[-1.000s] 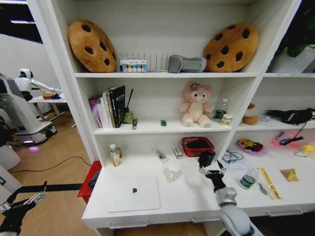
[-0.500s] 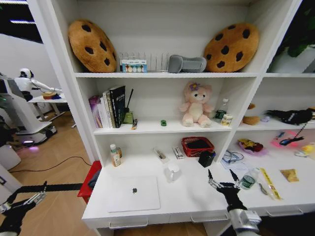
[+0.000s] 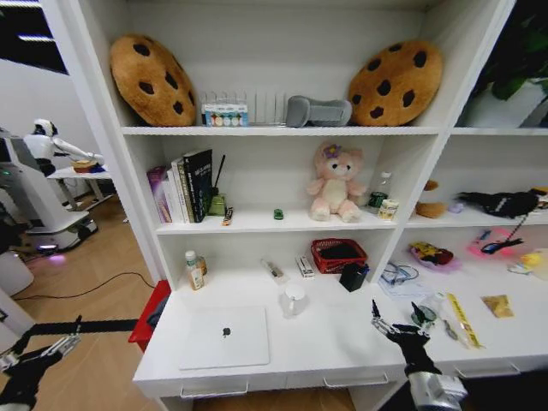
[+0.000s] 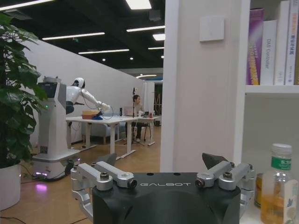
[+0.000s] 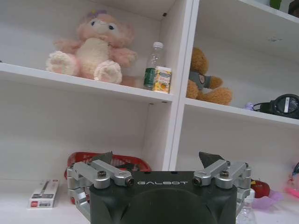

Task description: Organize the objects on the table.

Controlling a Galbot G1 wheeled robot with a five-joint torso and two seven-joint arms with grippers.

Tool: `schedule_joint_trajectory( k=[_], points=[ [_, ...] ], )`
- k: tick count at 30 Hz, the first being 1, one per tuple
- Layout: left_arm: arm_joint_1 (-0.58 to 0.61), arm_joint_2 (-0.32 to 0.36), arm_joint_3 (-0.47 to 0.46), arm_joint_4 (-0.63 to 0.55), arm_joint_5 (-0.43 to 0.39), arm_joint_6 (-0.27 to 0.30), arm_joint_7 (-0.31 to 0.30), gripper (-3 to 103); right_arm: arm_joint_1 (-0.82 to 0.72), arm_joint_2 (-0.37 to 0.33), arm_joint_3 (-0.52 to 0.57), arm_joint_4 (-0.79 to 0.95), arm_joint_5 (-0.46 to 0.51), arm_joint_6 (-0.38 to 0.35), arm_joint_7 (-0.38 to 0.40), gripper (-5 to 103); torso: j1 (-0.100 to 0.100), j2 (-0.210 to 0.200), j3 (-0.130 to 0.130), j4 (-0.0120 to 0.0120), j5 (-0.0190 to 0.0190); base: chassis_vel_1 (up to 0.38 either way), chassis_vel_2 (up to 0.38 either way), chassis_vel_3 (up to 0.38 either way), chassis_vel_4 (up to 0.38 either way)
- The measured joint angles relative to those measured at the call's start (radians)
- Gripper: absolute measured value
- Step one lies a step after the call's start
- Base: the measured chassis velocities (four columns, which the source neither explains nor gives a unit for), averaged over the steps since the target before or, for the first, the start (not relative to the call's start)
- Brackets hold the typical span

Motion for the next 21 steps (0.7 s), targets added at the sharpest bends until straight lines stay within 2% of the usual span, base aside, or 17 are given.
schedule_joint_trajectory(
  k=[13,14,15,16,17,18,21],
  points=[
    [0.000,0.000,0.000,0.000,0.000,0.000,0.000,100,0.004,0.005,-0.006,0.012,-0.019,-0.001,0.001,100,0.000,0.000,0.000,0.0003,-0.0008,-0.273,-0.269,0.265,0.269],
    [0.000,0.000,0.000,0.000,0.000,0.000,0.001,100,0.005,0.002,-0.008,0.012,-0.028,-0.001,0.001,100,0.000,0.000,0.000,0.0000,0.0009,-0.369,-0.334,0.352,0.371],
    [0.000,0.000,0.000,0.000,0.000,0.000,0.001,100,0.005,0.002,-0.008,0.012,-0.028,-0.001,0.001,100,0.000,0.000,0.000,0.0000,0.0009,-0.369,-0.334,0.352,0.371],
    [0.000,0.000,0.000,0.000,0.000,0.000,0.000,100,0.008,0.001,-0.011,0.009,-0.032,-0.001,0.001,100,0.000,0.000,0.000,0.0000,0.0004,-0.369,-0.386,0.370,0.371],
    [0.000,0.000,0.000,0.000,0.000,0.000,0.000,100,0.009,0.000,-0.015,0.007,-0.041,0.001,0.001,100,0.000,0.000,0.000,0.0002,-0.0019,-0.369,-0.372,0.375,0.366],
    [0.000,0.000,0.000,0.000,0.000,0.000,0.000,100,0.011,0.001,-0.019,0.006,-0.047,0.003,0.000,100,0.000,0.000,0.000,0.0003,0.0001,-0.348,-0.372,0.375,0.366],
    [0.000,0.000,0.000,0.000,0.000,0.000,0.000,100,0.015,0.006,-0.035,0.007,-0.068,0.009,-0.002,100,0.000,0.000,0.000,0.0001,0.0004,-0.354,-0.386,0.369,0.364]
  ],
)
